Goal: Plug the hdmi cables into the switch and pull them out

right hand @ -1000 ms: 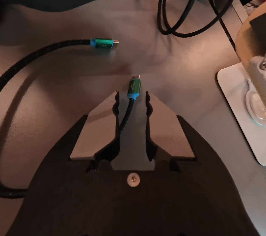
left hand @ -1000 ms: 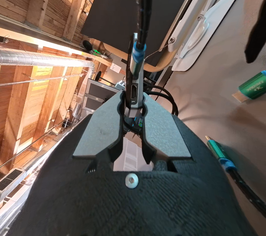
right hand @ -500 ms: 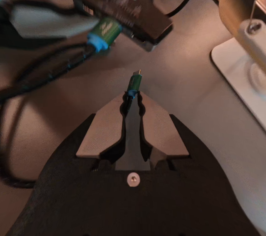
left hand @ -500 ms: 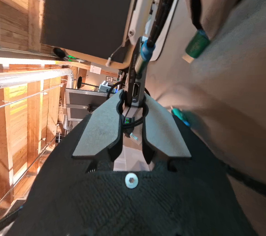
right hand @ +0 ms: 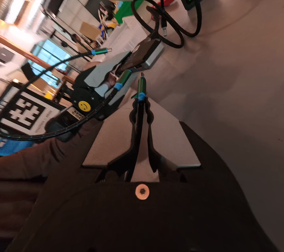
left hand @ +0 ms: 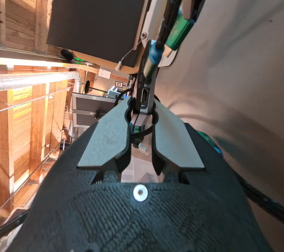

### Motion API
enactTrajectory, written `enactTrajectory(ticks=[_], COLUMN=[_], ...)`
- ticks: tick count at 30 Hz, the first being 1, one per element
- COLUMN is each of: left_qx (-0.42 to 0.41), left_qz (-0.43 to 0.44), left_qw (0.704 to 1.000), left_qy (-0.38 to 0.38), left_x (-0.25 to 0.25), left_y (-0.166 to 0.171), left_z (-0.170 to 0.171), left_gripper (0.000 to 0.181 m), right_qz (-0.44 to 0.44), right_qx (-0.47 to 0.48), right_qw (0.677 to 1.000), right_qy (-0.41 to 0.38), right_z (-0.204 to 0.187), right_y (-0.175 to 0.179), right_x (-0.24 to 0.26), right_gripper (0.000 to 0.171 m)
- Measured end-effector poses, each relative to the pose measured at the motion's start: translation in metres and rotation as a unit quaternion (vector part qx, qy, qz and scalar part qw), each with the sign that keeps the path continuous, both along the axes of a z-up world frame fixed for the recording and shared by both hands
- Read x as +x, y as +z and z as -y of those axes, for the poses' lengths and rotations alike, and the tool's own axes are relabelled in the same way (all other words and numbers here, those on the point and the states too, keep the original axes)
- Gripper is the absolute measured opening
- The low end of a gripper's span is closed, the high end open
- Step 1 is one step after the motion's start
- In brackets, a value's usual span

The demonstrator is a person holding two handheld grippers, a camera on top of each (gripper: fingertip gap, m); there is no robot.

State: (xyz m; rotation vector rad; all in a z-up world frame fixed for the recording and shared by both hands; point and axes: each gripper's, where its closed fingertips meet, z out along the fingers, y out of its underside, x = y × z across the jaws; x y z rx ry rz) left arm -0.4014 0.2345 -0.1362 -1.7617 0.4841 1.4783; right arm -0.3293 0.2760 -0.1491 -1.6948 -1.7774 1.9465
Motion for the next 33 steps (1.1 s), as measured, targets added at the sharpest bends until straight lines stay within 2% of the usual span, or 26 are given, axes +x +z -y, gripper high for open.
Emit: enactTrajectory(ticks=[8, 14, 17, 22, 27, 30, 33], left_qx=[0.035, 0.044, 0.036, 0.036, 0.029, 0.025, 0.023], left_qz=[-0.025, -0.049, -0.052, -0.06, -0.089, -0.098, -0.103], left_qw=[0.999, 0.998, 0.998, 0.997, 0.994, 0.994, 0.993], left_qy=[0.005, 0.009, 0.013, 0.036, 0.053, 0.048, 0.055], left_x=[0.004, 0.011, 0.012, 0.01, 0.013, 0.015, 0.015], left_y=[0.017, 0.025, 0.023, 0.025, 0.027, 0.026, 0.028], left_z=[0.002, 0.002, 0.0, 0.0, -0.007, -0.009, -0.01], left_gripper=[0.019, 0.018, 0.019, 0.018, 0.017, 0.017, 0.017], right_qz=[-0.008, 0.0, 0.007, 0.027, 0.033, 0.04, 0.037], right_qx=[-0.201, -0.271, -0.284, -0.25, -0.305, -0.299, -0.341], right_qw=[0.979, 0.962, 0.958, 0.967, 0.947, 0.951, 0.938], right_qy=[0.012, 0.024, 0.029, 0.04, 0.095, 0.071, 0.051], right_z=[-0.001, 0.003, 0.003, 0.017, 0.046, 0.045, 0.036], right_y=[0.028, 0.032, 0.03, 0.021, 0.032, 0.025, 0.028], right_x=[0.005, 0.006, 0.006, 0.008, 0.015, 0.011, 0.009], right_gripper=[0.006, 0.007, 0.006, 0.007, 0.006, 0.006, 0.006])
